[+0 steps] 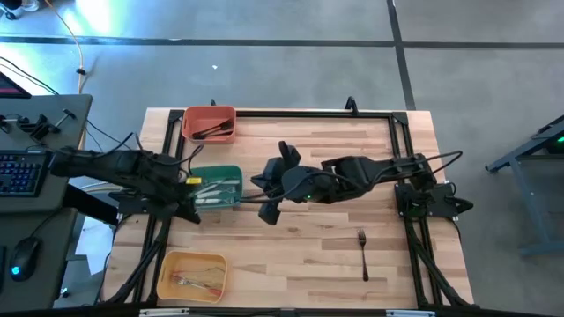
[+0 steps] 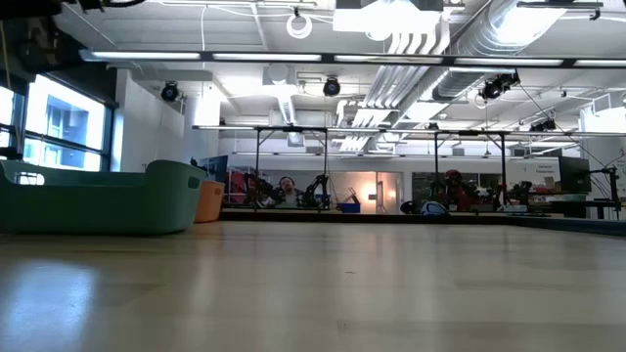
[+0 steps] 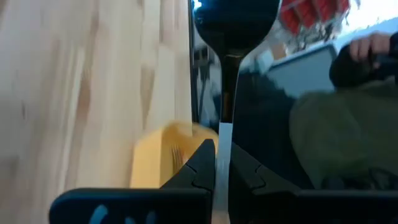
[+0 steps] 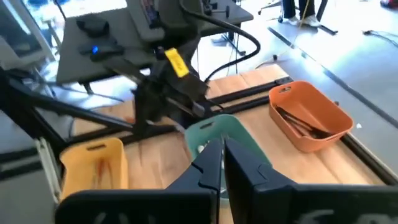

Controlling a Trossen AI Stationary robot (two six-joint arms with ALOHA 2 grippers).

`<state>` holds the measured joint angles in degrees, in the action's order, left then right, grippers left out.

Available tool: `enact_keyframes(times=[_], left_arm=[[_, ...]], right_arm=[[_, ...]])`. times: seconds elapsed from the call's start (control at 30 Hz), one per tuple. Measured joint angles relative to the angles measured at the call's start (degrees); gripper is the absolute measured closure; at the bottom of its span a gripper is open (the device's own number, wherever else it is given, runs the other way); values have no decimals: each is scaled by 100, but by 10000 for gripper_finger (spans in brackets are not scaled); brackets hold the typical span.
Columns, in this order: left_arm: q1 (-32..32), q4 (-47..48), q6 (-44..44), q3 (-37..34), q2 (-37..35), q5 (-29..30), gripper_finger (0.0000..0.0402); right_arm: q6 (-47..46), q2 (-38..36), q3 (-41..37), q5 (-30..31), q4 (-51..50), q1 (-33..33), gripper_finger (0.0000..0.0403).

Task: Sort silverware by color (type)
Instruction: Put the orange fork into the yellow bin

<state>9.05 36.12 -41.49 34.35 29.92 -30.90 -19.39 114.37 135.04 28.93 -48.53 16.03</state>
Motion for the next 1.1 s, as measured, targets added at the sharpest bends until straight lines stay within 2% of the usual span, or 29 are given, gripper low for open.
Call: enact_keyframes(times=[0.1,0.27,0.53,0.83,1.1], left_arm=[[355,330,-267,106,-3,113,398],[1020,359,-795,112,94,439,398],[2328,307,-1189,112,835,1177,398],[3530,-738,-1704,112,1867,1891,398],[4487,-1012,-2091,114,2572,2003,398]], right_arm=[[231,7,-34,-105,-111,-24,402],[252,27,-393,-468,-267,-219,403],[356,20,-763,-1199,-251,-491,403],[785,-188,-769,-1247,-668,-641,403],[1207,-232,-769,-1700,-728,-966,403]])
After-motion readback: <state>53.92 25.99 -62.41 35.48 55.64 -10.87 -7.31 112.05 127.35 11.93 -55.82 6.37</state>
